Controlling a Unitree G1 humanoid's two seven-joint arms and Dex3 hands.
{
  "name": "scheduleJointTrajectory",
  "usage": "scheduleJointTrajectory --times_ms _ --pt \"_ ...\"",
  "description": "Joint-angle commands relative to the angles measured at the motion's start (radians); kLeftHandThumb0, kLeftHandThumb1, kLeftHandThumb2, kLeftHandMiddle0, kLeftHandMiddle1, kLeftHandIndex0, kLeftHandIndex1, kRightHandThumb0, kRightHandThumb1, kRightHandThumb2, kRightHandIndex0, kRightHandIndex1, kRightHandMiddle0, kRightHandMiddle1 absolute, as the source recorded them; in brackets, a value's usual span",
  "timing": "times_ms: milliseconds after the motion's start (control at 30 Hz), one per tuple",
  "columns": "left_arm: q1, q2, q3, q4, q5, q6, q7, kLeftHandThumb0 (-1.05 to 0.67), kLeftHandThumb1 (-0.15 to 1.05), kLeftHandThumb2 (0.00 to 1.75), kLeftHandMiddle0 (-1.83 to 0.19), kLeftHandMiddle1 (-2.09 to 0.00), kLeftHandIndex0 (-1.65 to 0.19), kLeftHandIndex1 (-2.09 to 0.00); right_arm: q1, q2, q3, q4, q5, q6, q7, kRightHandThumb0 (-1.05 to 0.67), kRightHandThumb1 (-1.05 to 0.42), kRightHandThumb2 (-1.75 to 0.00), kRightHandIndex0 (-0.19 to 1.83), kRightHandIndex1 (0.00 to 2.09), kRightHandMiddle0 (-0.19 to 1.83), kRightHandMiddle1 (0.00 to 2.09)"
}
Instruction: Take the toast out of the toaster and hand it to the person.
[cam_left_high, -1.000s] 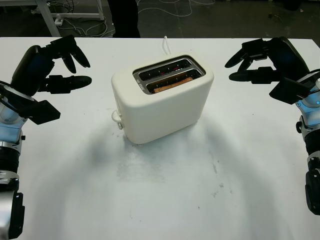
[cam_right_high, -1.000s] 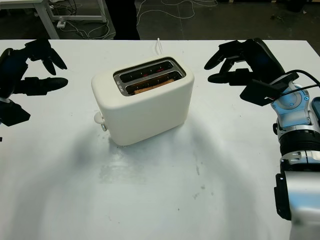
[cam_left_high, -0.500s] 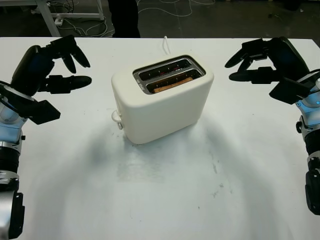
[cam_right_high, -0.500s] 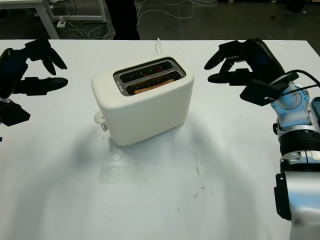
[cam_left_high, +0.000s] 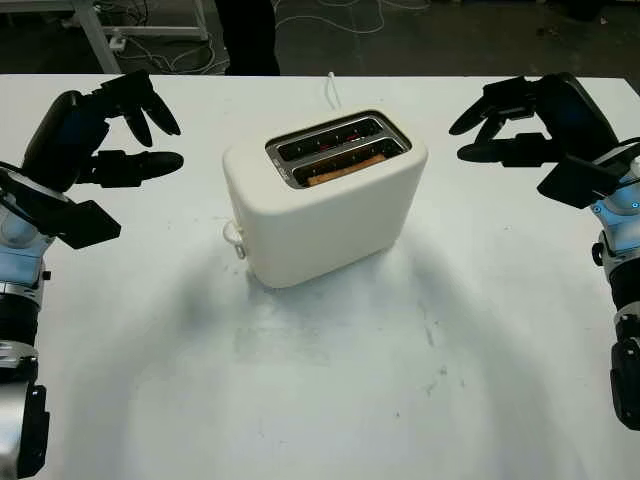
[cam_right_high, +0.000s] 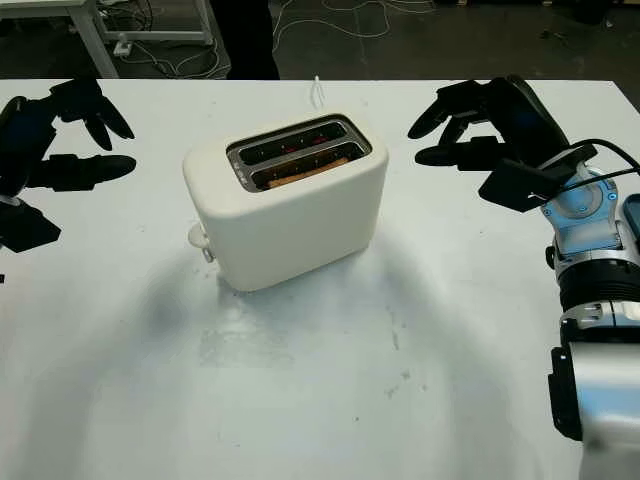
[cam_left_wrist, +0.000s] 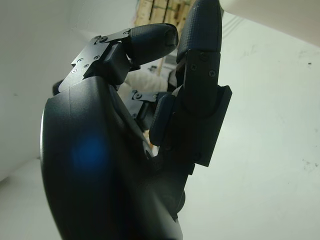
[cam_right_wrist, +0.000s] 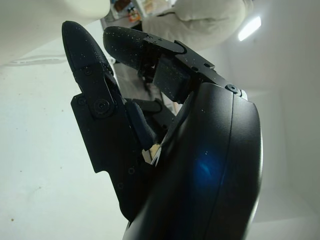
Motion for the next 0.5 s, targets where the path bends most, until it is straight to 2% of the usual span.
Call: scheduleJointTrajectory --times_ms 0,467 --pt "-0.004 -0.005 0.0 0.013 -0.017 -0.012 -0.005 -0.75 0.92 0.21 -0.6 -1.66 -0.44 -1.53 0.001 -0.007 -0.002 -0.013 0.0 0.012 -0.003 -0.72 -0.79 0.0 0.93 1.02 0.94 0.69" --pt "0.004 0.0 0.001 0.007 -0.012 -0.005 -0.004 -0.76 0.92 0.21 -0.59 -1.65 -0.44 -1.52 -0.001 -0.007 -0.002 0.002 0.007 -0.003 0.002 -0.72 -0.78 0.0 0.93 1.03 0.94 0.69"
